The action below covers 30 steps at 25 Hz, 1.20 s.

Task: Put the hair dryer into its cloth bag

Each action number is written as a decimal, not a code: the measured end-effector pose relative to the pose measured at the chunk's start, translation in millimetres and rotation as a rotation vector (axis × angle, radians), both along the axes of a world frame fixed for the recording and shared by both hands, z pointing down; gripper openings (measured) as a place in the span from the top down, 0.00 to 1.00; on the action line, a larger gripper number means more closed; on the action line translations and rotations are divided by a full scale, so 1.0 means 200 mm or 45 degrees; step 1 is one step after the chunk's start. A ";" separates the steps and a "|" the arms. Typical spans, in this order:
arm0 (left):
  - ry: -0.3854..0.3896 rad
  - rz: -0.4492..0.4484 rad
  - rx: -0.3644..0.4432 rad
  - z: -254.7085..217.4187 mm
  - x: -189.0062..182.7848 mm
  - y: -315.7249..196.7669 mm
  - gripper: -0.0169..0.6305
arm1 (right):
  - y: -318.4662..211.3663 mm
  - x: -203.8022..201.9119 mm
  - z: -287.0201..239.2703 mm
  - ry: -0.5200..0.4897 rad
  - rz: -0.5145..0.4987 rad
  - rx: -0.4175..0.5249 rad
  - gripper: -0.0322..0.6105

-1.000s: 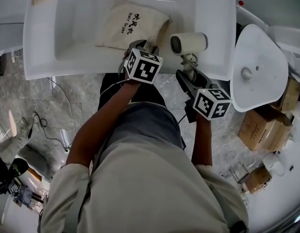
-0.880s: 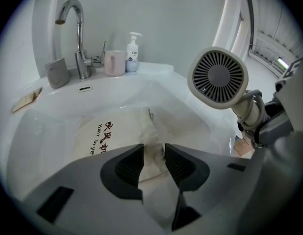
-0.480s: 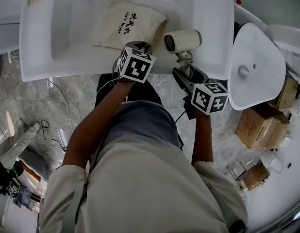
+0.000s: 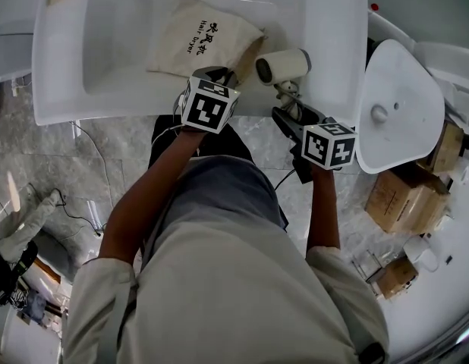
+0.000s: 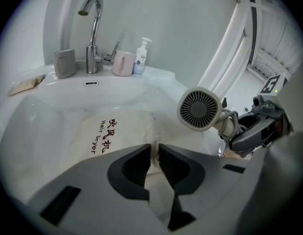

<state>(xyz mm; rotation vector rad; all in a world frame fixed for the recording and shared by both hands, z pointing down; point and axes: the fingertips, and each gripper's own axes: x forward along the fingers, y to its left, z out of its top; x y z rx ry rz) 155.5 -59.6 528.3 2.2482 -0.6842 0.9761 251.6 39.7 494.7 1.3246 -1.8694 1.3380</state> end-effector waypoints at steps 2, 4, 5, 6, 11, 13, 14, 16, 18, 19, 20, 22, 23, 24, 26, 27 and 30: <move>0.018 -0.012 -0.004 -0.01 -0.01 0.00 0.88 | 0.01 0.00 0.01 0.011 -0.024 -0.028 0.58; 0.044 -0.025 -0.003 -0.02 -0.01 -0.01 0.88 | 0.02 0.00 0.02 0.012 -0.044 -0.054 0.58; 0.057 -0.030 -0.005 -0.03 -0.02 -0.01 0.88 | 0.02 -0.01 0.03 0.006 -0.051 -0.067 0.58; 0.069 -0.034 -0.008 -0.03 -0.02 -0.01 0.88 | 0.02 -0.01 0.03 -0.002 -0.056 -0.081 0.58; 0.111 -0.052 -0.015 -0.04 -0.03 -0.01 0.88 | 0.02 -0.02 0.06 -0.032 -0.087 -0.141 0.58; 0.126 -0.054 -0.017 -0.05 -0.05 -0.01 0.88 | 0.01 -0.05 0.07 -0.024 -0.116 -0.165 0.58; 0.131 -0.053 -0.018 -0.05 -0.07 -0.01 0.88 | 0.01 -0.07 0.08 -0.018 -0.131 -0.178 0.58; 0.141 -0.050 -0.019 -0.05 -0.11 -0.02 0.88 | 0.00 -0.11 0.10 -0.018 -0.152 -0.207 0.58; 0.151 -0.048 -0.020 -0.05 -0.12 -0.01 0.88 | 0.00 -0.12 0.11 -0.028 -0.166 -0.233 0.58; 0.156 -0.047 -0.021 -0.06 -0.11 -0.01 0.88 | 0.01 -0.12 0.11 -0.030 -0.176 -0.246 0.58; 0.160 -0.047 -0.021 -0.06 -0.11 -0.01 0.88 | 0.01 -0.12 0.11 -0.034 -0.186 -0.259 0.58; 0.168 -0.049 -0.022 -0.07 -0.13 -0.01 0.88 | 0.01 -0.15 0.11 -0.051 -0.200 -0.285 0.58; 0.171 -0.049 -0.023 -0.07 -0.13 -0.01 0.88 | 0.01 -0.15 0.12 -0.049 -0.203 -0.299 0.58; 0.174 -0.049 -0.024 -0.07 -0.13 -0.01 0.88 | 0.01 -0.15 0.12 -0.044 -0.205 -0.314 0.58; 0.185 -0.049 -0.027 -0.08 -0.14 -0.01 0.88 | 0.01 -0.15 0.13 -0.046 -0.209 -0.343 0.58; 0.192 -0.050 -0.029 -0.08 -0.14 -0.01 0.88 | 0.01 -0.16 0.13 -0.054 -0.213 -0.358 0.58; 0.213 -0.054 -0.037 -0.09 -0.15 -0.02 0.88 | 0.01 -0.18 0.14 -0.077 -0.226 -0.402 0.58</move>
